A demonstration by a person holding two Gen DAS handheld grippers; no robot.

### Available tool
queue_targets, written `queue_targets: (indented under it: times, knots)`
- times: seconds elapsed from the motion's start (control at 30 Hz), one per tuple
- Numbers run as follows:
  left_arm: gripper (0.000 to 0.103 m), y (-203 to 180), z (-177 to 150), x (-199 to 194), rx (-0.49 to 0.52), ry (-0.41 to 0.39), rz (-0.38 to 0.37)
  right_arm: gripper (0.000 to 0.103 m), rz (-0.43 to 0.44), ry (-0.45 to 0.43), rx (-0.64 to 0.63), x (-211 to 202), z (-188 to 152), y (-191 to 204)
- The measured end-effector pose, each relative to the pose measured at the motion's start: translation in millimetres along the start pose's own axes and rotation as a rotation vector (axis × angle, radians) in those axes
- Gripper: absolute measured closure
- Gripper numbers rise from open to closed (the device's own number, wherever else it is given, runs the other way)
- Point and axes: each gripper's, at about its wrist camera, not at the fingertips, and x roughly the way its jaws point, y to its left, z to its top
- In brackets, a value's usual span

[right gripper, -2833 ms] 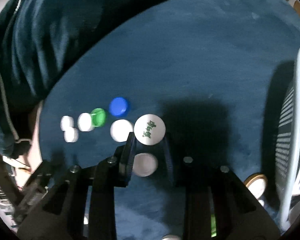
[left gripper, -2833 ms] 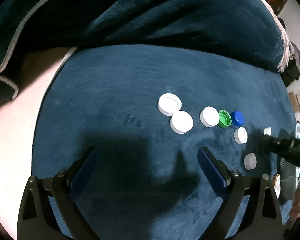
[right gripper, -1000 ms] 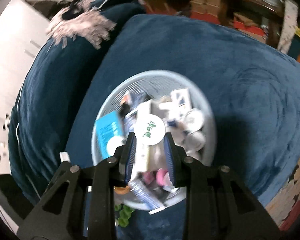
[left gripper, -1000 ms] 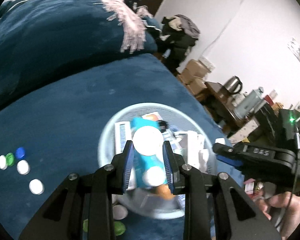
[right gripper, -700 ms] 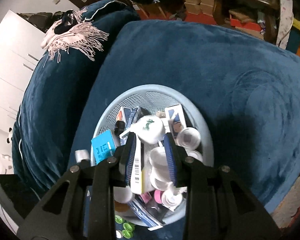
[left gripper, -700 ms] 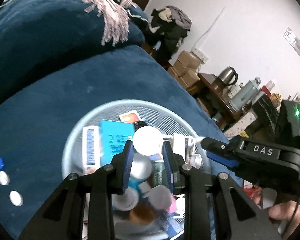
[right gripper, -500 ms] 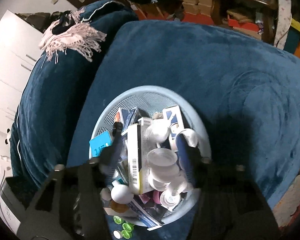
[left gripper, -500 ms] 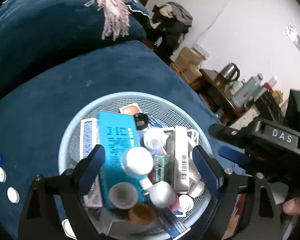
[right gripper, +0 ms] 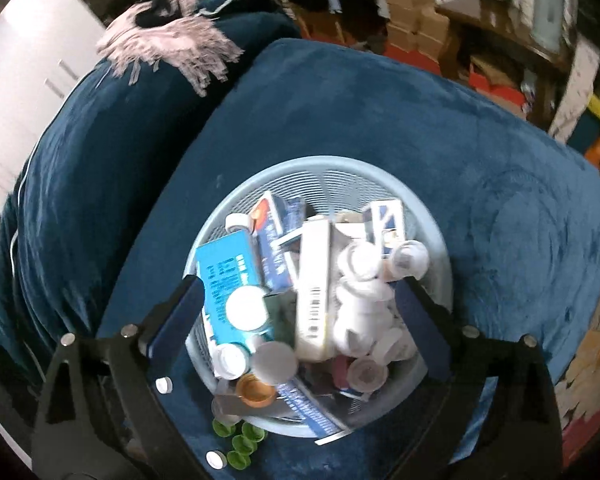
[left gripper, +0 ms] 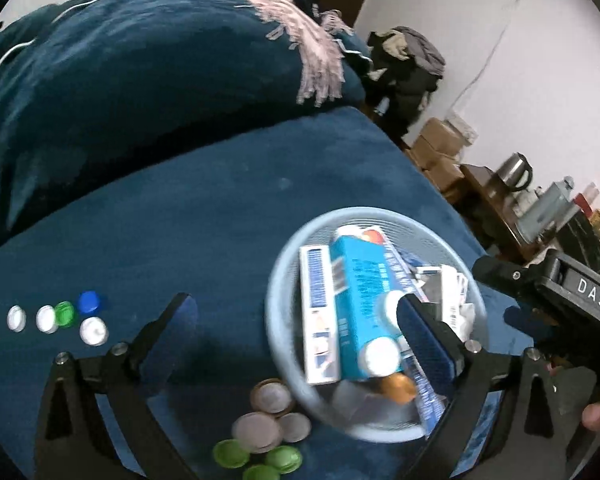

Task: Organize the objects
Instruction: 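Move both open tools back over the remaining caps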

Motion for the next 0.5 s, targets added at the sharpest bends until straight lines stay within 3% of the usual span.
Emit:
queue_targets:
  times: [0.5]
  knots:
    - [0.002,84.1,-10.9,-54.4,-0.037,-0.028,0.186,0.005,0.016,0.005,-0.344,8.0,-45.6,110.9]
